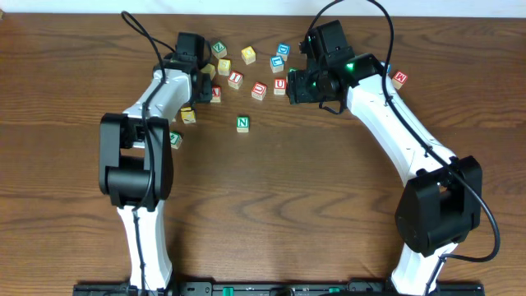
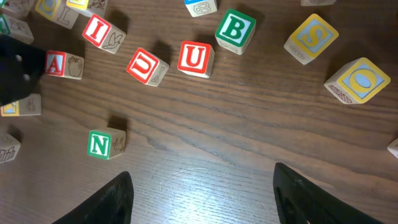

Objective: Spell out NEURIPS
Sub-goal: 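Lower the left gripper, grasp the red E block and lift, then carry the red E block and set it right of the green N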

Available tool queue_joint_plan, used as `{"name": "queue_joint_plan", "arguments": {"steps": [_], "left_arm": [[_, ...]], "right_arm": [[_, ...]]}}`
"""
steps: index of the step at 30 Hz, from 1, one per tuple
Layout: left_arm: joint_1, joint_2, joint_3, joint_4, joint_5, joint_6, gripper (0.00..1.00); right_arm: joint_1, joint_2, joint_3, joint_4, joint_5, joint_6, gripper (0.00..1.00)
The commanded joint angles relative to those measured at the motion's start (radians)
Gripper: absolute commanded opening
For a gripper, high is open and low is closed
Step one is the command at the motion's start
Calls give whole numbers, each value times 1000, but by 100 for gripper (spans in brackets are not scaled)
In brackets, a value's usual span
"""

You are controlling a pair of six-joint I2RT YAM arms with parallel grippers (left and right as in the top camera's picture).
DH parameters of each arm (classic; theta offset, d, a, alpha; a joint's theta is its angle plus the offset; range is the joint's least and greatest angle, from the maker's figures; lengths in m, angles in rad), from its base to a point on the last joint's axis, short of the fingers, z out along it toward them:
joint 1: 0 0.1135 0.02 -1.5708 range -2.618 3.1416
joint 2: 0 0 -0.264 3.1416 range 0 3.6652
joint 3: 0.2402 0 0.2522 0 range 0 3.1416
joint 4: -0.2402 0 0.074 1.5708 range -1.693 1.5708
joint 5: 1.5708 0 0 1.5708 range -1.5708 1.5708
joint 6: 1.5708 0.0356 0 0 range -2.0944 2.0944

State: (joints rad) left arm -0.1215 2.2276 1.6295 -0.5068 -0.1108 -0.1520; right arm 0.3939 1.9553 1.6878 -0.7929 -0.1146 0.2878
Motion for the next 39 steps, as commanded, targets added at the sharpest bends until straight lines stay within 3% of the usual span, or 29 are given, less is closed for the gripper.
{"name": "queue_joint_plan", "arguments": {"steps": [1, 9, 24, 28, 33, 39], "left_arm": [[4, 17, 10, 11, -6, -3, 44], [4, 3, 10, 13, -6, -3, 29], [-47, -247, 10, -103, -5, -5, 29], [-101, -317, 10, -193, 11, -109, 29], [-196, -328, 10, -303, 181, -224, 29], [-301, -280, 9, -336, 189, -250, 29]], "right_arm": [[6, -24, 14, -4, 9, 3, 67], [6, -24, 14, -3, 20, 3, 67], [-72, -26, 14, 26, 48, 34, 70], [-122, -27, 14, 24, 34, 34, 70], [-196, -27, 14, 24, -12, 34, 69], [-237, -27, 14, 19, -35, 33, 70]]}}
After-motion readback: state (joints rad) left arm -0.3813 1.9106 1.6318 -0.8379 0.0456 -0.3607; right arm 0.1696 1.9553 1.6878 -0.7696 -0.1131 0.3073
